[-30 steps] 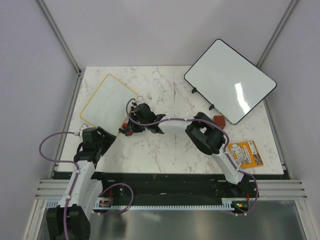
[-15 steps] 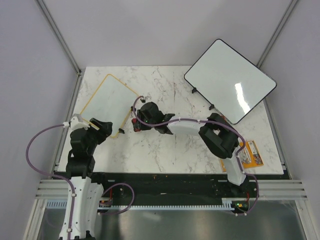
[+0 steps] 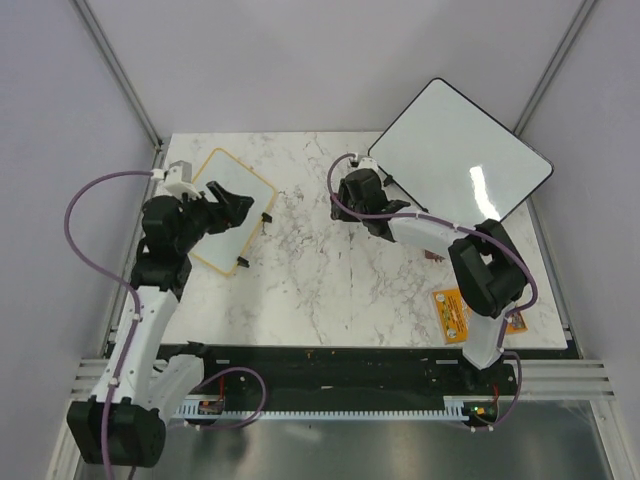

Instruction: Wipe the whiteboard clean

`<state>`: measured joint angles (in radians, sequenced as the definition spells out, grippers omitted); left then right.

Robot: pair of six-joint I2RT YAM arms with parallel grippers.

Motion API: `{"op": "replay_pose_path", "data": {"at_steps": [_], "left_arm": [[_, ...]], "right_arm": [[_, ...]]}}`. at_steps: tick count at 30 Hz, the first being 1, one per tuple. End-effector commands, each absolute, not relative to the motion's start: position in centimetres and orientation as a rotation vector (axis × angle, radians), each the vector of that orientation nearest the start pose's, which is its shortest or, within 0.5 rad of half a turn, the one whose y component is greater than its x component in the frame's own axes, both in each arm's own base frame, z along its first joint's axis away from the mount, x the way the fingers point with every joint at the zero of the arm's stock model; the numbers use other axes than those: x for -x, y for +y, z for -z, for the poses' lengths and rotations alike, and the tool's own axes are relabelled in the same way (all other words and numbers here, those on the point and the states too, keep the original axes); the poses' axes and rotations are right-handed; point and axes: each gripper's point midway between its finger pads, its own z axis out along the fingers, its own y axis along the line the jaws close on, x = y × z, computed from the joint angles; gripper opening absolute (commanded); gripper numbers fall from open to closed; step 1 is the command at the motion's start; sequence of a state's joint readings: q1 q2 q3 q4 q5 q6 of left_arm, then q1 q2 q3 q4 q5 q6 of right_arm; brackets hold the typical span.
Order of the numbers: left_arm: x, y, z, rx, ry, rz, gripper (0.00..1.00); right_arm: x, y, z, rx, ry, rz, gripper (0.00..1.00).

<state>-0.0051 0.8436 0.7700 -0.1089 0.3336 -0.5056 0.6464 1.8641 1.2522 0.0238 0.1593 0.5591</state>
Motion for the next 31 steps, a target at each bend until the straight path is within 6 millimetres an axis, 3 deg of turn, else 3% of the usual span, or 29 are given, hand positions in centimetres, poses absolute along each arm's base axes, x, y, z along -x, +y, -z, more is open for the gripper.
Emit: {"op": "replay_pose_path", "data": {"at_steps": [1,4,6,9,10,15,17,25,30,31], "left_arm": [[-32.4,-11.8,-27.5,-0.023,1.822,0.644,0.86],[-33.2,-15.0,-24.4,-0.104,1.962,0.621,0.87],[-34.0,-15.7,-22.5,-0.112,2.032,0.591,0.88],[-34.2,-16.6,-20.2,-0.109,2.088,0.599,0.93],[-34.5,-16.8,-20.4,-0.097,2.072,0.611,0.99],[-34.6,-16.9,-18.9,-0.091,2.071,0.619,1.00],[-34.7,-16.9,-18.4,-0.090,2.082,0.617,1.00],[-34.8,-16.7,-16.3,-0.079,2.126,0.594,1.00],[-34.4,-16.7,-15.9,-0.105,2.099,0.599,1.00],[-34.4,-16.5,-15.7,-0.107,2.091,0.584,1.00]], "right_arm": [[-42.2,30.6,-10.6,0.062,2.205,-0.504,0.08],[-42.4,31.4,-9.7,0.093,2.226,-0.526,0.15],[-42.3,31.7,-9.1,0.099,2.239,-0.534,0.21],[-42.3,31.3,-8.8,0.094,2.244,-0.519,0.43],[-42.2,31.2,-8.7,0.098,2.246,-0.514,0.59],[-42.2,29.4,-10.7,0.073,2.206,-0.494,0.96],[-42.4,28.3,-12.4,0.054,2.166,-0.475,0.98],[-41.0,22.8,-14.2,-0.015,2.146,-0.319,0.98],[-39.4,15.6,-15.2,-0.171,2.082,-0.161,0.98],[-39.1,13.7,-17.1,-0.221,2.020,-0.150,0.98]]}}
